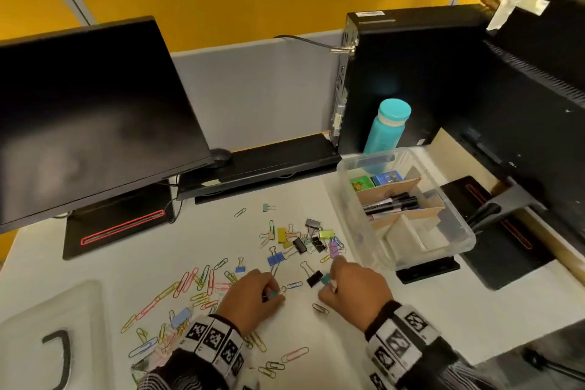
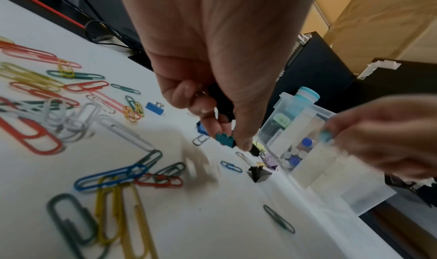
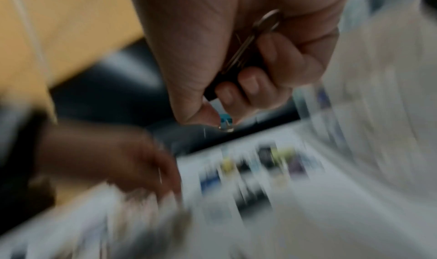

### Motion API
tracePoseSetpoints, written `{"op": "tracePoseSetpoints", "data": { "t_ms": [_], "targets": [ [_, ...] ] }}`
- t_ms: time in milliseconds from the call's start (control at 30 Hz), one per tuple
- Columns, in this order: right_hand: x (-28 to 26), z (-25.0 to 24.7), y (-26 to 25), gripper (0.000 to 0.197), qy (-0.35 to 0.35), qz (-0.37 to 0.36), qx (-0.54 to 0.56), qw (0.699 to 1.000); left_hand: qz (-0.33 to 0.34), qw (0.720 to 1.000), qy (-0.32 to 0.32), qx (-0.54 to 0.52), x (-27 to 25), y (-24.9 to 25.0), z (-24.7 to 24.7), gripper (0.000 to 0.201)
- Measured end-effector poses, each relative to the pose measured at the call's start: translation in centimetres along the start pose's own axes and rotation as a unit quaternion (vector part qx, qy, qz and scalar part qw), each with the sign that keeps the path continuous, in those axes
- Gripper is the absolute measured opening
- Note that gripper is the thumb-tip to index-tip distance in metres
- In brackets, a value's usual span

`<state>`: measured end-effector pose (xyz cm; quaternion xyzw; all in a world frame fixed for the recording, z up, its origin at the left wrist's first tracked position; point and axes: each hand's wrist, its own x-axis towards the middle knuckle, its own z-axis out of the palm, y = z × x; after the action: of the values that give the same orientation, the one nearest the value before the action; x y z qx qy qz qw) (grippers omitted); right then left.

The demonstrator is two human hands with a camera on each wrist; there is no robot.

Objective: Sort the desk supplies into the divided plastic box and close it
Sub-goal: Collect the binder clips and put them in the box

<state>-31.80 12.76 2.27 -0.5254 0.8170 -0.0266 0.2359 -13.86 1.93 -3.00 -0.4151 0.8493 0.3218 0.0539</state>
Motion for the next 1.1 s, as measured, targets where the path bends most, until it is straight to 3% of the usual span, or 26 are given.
{"op": "tracePoseSetpoints", "data": {
  "t_ms": [167, 233, 300, 400, 600, 700, 767, 867, 1000, 1100],
  "targets": [
    [-1.4, -6.8, 3.4, 0.019, 0.203, 0.040, 0.047, 0.977, 0.005, 1.000, 0.013, -0.021, -0.3, 0.0, 0.0, 0.016],
    [-0.3, -7.9, 5.1, 0.021, 0.201, 0.076, 0.001, 0.977, 0.003, 0.999, 0.021, -0.033, -0.4, 0.0, 0.0, 0.015],
    [1.4, -7.7, 6.1, 0.027, 0.149, 0.096, -0.048, 0.983, 0.000, 0.999, 0.028, -0.044, -0.5, 0.2, 0.0, 0.013],
    [3.5, -6.8, 6.7, 0.028, 0.118, 0.081, -0.055, 0.988, 0.000, 0.998, 0.031, -0.061, -0.7, 0.4, -0.2, 0.013],
    [3.4, -5.5, 8.5, 0.013, 0.212, 0.025, 0.154, 0.965, 0.009, 0.997, 0.034, -0.067, -1.5, 1.0, -0.2, 0.012],
    [2.1, -4.9, 10.6, 0.015, 0.302, 0.030, 0.166, 0.938, 0.013, 0.997, 0.035, -0.070, -1.7, 1.9, -0.1, 0.011],
    [1.3, -4.4, 12.2, 0.029, 0.331, 0.073, 0.122, 0.933, 0.037, 0.996, 0.043, -0.065, -1.4, 3.5, -0.4, 0.011],
    [0.9, -3.1, 13.7, 0.050, 0.322, 0.128, 0.067, 0.936, 0.109, 0.991, 0.054, -0.050, -0.2, 7.9, -1.4, 0.016],
    [1.4, -2.2, 14.0, 0.064, 0.315, 0.138, 0.042, 0.938, 0.224, 0.972, 0.072, 0.005, 2.5, 15.6, -2.0, 0.024],
    [1.4, -2.1, 14.2, 0.068, 0.309, 0.135, 0.031, 0.941, 0.270, 0.955, 0.063, 0.110, 5.8, 20.1, -1.0, 0.027]
  ]
}}
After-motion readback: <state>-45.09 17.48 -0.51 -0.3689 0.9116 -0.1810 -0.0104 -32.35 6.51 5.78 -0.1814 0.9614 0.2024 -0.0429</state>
